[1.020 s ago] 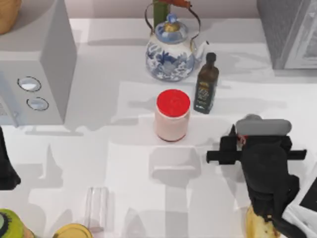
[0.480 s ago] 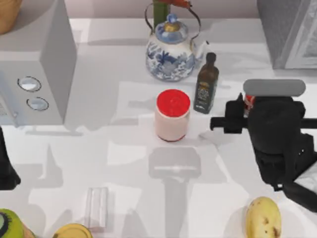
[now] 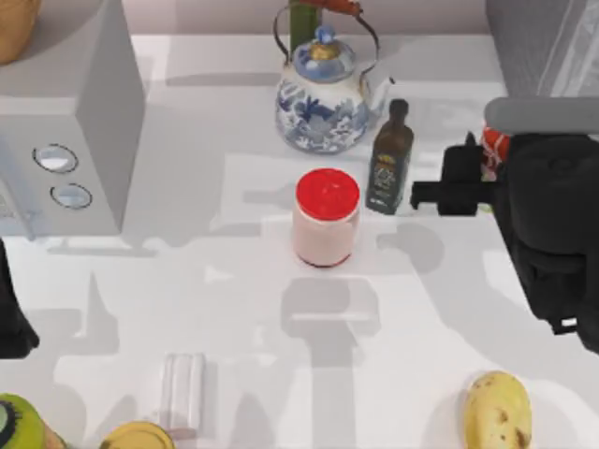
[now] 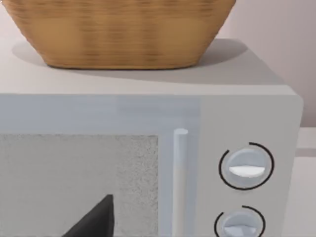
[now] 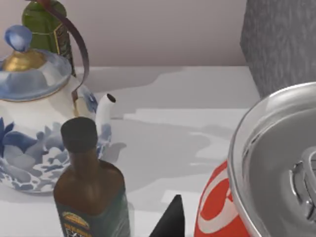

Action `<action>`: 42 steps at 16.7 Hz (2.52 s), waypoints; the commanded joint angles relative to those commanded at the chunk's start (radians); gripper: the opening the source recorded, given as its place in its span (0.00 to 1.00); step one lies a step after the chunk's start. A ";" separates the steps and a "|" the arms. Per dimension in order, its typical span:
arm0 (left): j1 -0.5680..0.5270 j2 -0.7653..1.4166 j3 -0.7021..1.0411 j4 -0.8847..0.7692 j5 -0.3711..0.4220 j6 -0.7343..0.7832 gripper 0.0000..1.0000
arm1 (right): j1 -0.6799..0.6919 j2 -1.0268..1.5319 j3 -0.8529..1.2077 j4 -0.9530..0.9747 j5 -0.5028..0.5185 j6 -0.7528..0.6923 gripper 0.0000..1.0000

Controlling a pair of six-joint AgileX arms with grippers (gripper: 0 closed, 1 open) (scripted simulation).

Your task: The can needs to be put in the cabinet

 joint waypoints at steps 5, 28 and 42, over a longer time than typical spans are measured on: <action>0.000 0.000 0.000 0.000 0.000 0.000 1.00 | -0.009 -0.002 -0.012 -0.004 -0.008 0.001 0.00; 0.000 0.000 0.000 0.000 0.000 0.000 1.00 | -0.685 -1.399 -0.625 -0.387 -0.669 -0.254 0.00; 0.000 0.000 0.000 0.000 0.000 0.000 1.00 | -0.599 -0.937 -0.152 -0.574 -0.628 -0.223 0.00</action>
